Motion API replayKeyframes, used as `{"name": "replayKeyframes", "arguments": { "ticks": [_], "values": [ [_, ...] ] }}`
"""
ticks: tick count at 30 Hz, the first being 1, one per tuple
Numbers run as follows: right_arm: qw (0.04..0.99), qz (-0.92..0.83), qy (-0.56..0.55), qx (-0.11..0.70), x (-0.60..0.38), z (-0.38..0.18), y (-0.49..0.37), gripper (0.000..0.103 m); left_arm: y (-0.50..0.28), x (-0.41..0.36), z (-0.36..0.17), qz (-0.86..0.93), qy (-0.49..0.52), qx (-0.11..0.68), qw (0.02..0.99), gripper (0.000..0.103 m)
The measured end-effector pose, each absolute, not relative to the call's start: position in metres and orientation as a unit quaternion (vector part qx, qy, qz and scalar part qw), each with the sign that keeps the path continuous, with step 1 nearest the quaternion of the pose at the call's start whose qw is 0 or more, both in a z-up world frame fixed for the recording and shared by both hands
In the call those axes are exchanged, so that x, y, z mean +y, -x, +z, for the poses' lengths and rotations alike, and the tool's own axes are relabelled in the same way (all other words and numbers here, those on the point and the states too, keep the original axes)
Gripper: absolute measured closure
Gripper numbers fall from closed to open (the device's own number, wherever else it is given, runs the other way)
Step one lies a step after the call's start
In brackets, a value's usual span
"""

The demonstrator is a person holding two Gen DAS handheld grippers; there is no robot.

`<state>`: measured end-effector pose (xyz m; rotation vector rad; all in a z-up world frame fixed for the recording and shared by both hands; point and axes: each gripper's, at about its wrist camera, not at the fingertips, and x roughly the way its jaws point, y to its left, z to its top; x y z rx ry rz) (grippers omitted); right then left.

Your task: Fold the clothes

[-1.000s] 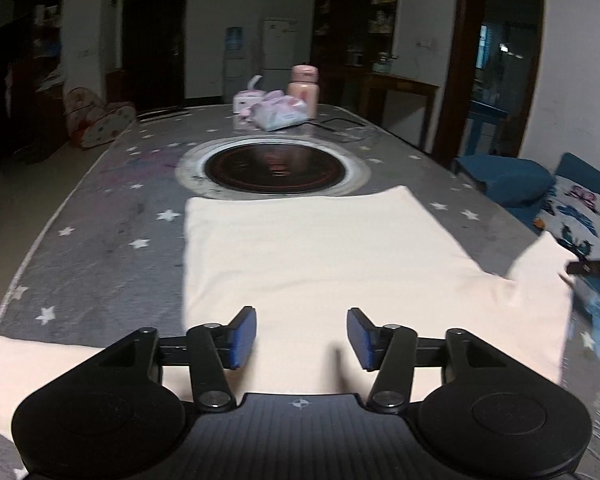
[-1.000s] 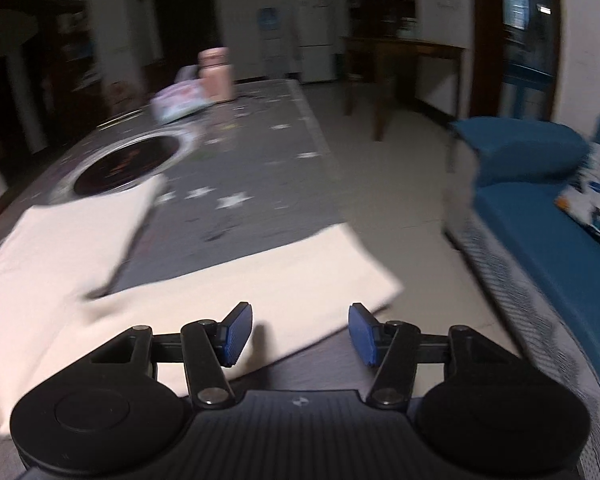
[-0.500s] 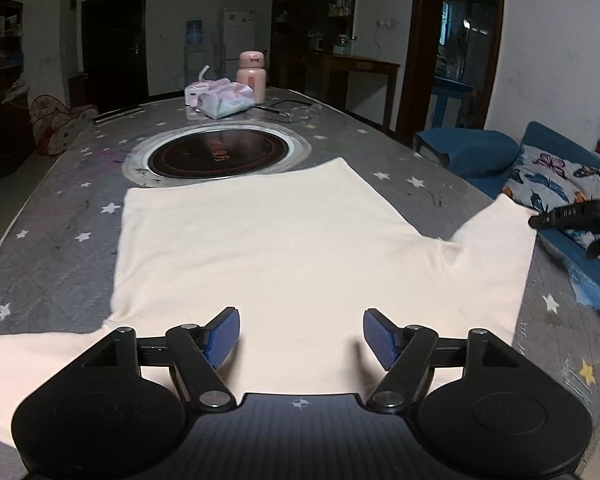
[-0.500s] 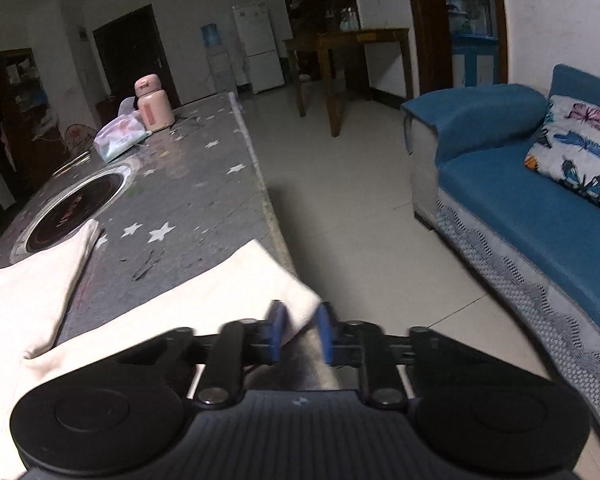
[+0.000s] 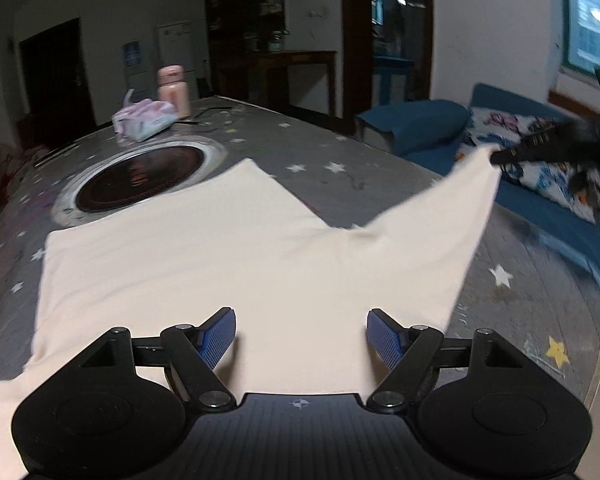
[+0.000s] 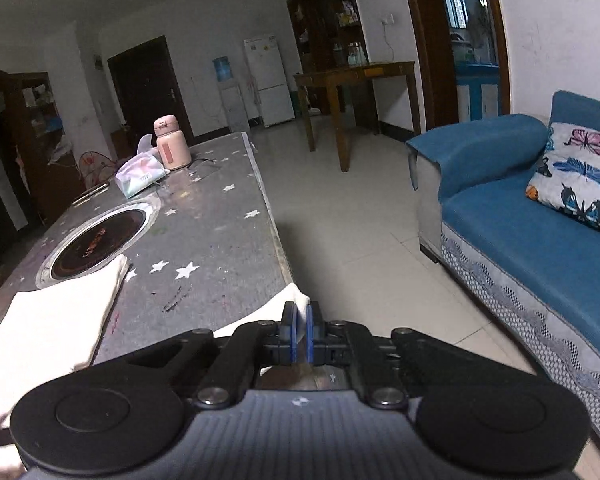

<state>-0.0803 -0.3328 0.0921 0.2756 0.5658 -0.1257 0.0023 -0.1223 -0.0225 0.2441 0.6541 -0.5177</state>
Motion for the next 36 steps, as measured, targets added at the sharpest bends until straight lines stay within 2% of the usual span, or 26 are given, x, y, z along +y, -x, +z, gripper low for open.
{"name": "replayKeyframes", "arguments": {
  "ticks": [7, 12, 19, 31, 36],
  "values": [
    [0.960, -0.014, -0.125, 0.249, -0.314, 0.133, 0.088, 0.099, -0.003, -0.121, -0.022, -0.248, -0.109, 0.316, 0.909, 0.027],
    [0.965, 0.053, -0.108, 0.233, -0.279, 0.168, 0.088, 0.099, -0.002, -0.086, -0.008, -0.211, -0.087, 0.301, 0.926, 0.023],
    [0.954, 0.171, -0.083, 0.232, -0.201, 0.192, 0.073, 0.099, 0.001, -0.019, 0.000, -0.132, -0.052, 0.292, 0.946, 0.022],
    [0.906, 0.299, -0.024, 0.297, -0.068, 0.151, 0.038, 0.099, 0.016, 0.032, -0.003, -0.084, -0.005, 0.287, 0.954, 0.017],
    [0.889, 0.319, -0.005, 0.329, -0.034, 0.122, 0.033, 0.098, 0.020, 0.038, -0.006, -0.081, 0.003, 0.289, 0.954, 0.009]
  ]
}}
